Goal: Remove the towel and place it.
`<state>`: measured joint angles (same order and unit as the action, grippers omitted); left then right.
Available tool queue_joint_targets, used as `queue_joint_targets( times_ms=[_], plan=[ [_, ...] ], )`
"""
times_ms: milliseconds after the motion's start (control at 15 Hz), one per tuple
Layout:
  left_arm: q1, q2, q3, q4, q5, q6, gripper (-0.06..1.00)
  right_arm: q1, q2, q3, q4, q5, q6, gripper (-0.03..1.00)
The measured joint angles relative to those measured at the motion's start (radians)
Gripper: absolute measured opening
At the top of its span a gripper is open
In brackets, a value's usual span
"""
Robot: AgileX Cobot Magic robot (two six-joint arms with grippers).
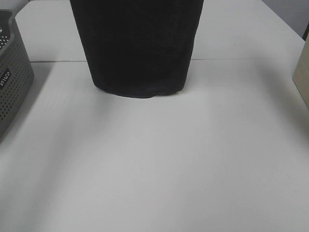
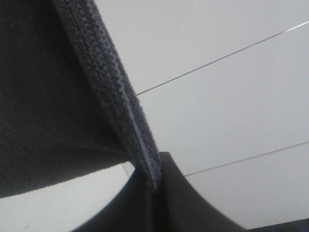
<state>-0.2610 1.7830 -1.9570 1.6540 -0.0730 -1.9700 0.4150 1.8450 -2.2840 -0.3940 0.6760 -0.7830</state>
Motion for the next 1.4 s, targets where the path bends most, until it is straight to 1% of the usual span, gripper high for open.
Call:
queue_joint_targets(
  times_ms=[67,267,333,533,667,867,933,1000,1067,1267,1400],
  plan=[
    [0.000,-0.001,-0.004,0.006,-0.012,0.001,0.00,-0.001,-0.014,0.000,0.002,0.065,0.024,0.01],
    [-0.002,-0.009,-0.005,0.011,-0.036,0.001,0.00,0.002,-0.058,0.000,0.021,0.141,0.038,0.01],
    [-0.004,-0.017,-0.005,0.011,-0.049,0.001,0.00,0.002,-0.076,0.000,0.024,0.156,0.038,0.01],
    [-0.007,-0.045,-0.005,0.013,-0.084,0.001,0.00,0.002,-0.107,0.000,0.025,0.160,0.038,0.01],
    [-0.007,-0.049,-0.008,0.008,-0.075,0.001,0.00,0.002,-0.114,0.000,0.027,0.140,0.038,0.01],
    [-0.010,-0.049,-0.008,-0.008,-0.005,0.001,0.00,0.002,-0.114,0.000,0.027,0.053,0.044,0.01],
    [-0.010,-0.049,-0.008,-0.008,0.007,0.001,0.00,0.004,-0.113,0.000,0.027,0.039,0.049,0.01],
    [-0.011,-0.049,-0.008,-0.009,0.026,0.001,0.00,0.005,-0.105,0.000,0.026,-0.003,0.065,0.01],
    [-0.011,-0.049,-0.008,-0.009,0.044,0.001,0.00,0.005,-0.094,0.000,0.024,-0.021,0.066,0.01],
    [-0.011,-0.039,-0.008,-0.009,0.112,-0.001,0.00,0.005,-0.054,0.000,0.024,-0.065,0.066,0.01],
    [-0.013,-0.013,-0.008,-0.009,0.177,-0.033,0.00,0.009,-0.030,0.000,0.020,-0.120,0.066,0.01]
  ],
)
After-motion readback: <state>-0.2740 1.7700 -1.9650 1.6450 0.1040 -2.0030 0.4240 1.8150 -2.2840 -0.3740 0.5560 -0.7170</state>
